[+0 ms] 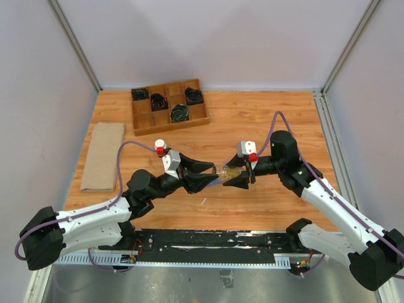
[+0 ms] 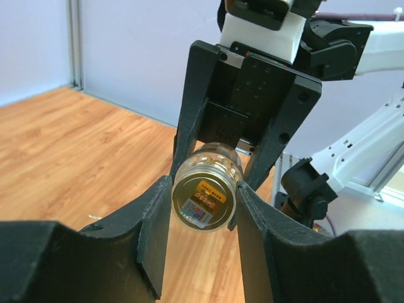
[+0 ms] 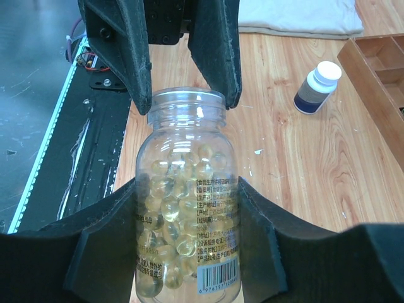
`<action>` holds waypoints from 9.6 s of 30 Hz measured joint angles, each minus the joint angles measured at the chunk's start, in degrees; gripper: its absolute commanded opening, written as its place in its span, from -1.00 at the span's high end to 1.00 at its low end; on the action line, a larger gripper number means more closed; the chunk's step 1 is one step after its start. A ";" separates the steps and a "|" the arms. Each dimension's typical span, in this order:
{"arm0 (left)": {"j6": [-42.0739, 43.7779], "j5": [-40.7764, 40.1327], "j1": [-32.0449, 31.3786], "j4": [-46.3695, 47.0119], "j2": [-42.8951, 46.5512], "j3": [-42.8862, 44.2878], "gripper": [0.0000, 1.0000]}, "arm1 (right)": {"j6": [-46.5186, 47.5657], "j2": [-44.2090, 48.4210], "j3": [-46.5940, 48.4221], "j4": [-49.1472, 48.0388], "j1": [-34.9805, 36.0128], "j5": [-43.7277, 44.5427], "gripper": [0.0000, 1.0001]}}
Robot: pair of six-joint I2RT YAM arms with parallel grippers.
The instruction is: Sort the pills into containers
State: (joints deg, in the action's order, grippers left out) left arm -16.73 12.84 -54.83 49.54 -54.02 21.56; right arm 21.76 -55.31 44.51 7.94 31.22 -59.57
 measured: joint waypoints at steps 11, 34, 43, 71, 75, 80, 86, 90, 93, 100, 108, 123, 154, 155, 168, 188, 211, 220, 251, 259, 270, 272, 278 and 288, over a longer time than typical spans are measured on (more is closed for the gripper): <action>-3.21 0.37 0.37 2.78 7.02 -1.88 -0.98 | -0.74 0.09 0.00 -0.63 -0.46 0.07 0.95; -19.43 -2.34 1.14 -29.77 0.98 13.66 -0.71 | -0.72 -0.48 0.00 -0.37 -0.48 1.11 0.94; -19.69 -1.46 1.88 -32.76 -0.72 14.34 -0.59 | -0.72 -0.48 0.00 -0.35 -0.48 1.14 0.94; -19.15 -1.42 2.14 -33.40 0.02 14.49 0.34 | -0.68 -0.48 0.00 -0.28 -0.48 1.29 0.95; -17.51 -0.92 2.16 -33.18 -0.20 14.51 0.68 | -0.55 -0.48 0.00 -0.13 -0.50 1.33 0.95; -8.28 0.42 2.16 -31.71 0.22 13.99 0.75 | 0.52 -0.48 0.00 -0.42 -0.48 1.31 0.95; 7.96 6.36 2.78 -30.99 -0.28 13.68 0.79 | 0.85 -0.55 -0.02 0.04 -0.50 0.74 0.95; 18.25 9.46 3.67 -33.11 -2.97 15.76 0.78 | 0.83 -0.59 -0.04 1.05 -1.22 1.62 0.95; 24.00 11.37 4.90 -33.92 -3.80 16.15 0.64 | 0.81 -0.63 -0.07 1.38 -1.38 2.32 0.95; 25.16 13.55 7.39 -32.85 -1.51 13.90 -0.89 | 0.61 -0.61 -0.07 0.48 -1.36 1.53 0.95; 9.03 7.89 8.52 -26.93 9.86 5.05 -0.98 | 0.57 -0.63 -0.07 0.46 -1.38 0.52 0.95; -33.55 -12.20 1.51 -19.02 13.92 -0.52 -0.68 | 0.57 -0.68 -0.07 0.46 -1.38 0.66 0.94; -38.93 -23.71 -6.01 -28.96 0.33 11.15 -0.16 | 0.59 -1.03 -0.07 0.48 -1.38 1.09 0.95; -38.95 -23.69 -6.05 -28.98 0.20 11.21 -0.12 | 0.59 -1.03 -0.07 0.48 -1.38 1.09 0.95; -34.64 -22.86 -6.05 -29.86 -1.27 12.83 0.77 | 0.70 -1.03 -0.07 0.57 -1.38 1.79 0.96; -13.05 -10.56 -3.37 -19.98 8.72 5.25 -0.98 | 0.85 -0.94 -0.04 0.46 -1.11 0.74 0.96; -25.16 -19.65 -4.96 -24.41 0.55 10.45 -0.60 | 0.81 -0.96 -0.04 0.46 -1.11 0.79 0.93; -25.29 -19.65 -5.16 -25.97 -2.19 12.92 -0.25 | 0.83 -0.96 -0.04 0.46 -1.11 0.85 0.92; -15.28 -37.35 5.27 -55.63 -0.81 14.64 1.00 | 0.57 -0.04 -0.04 -0.55 -2.51 0.74 -0.97; -14.73 -38.77 17.86 -66.64 -3.69 14.23 1.00 | 0.55 -0.02 -0.07 -0.81 -2.54 0.72 -0.97; -13.42 -42.97 31.65 -64.26 -13.66 16.31 0.99 | 0.55 -0.02 -0.09 -0.83 -2.54 0.68 -0.97; -13.42 -44.39 32.74 -63.80 -14.60 16.72 0.99 | 0.55 -0.02 -0.09 -0.85 -2.54 0.68 -0.98; -12.81 -45.57 40.46 -61.24 -17.97 18.38 0.99 | 0.55 -0.02 -0.11 -0.85 -2.54 0.63 -0.98; -10.93 -43.74 45.20 -58.71 -27.17 27.12 0.29 | 0.55 -0.02 -0.11 -0.85 -2.54 0.63 -0.98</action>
State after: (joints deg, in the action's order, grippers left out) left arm -27.66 -30.89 -9.63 -9.17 -81.19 48.69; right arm 22.31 -55.33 44.40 7.09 28.69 -58.94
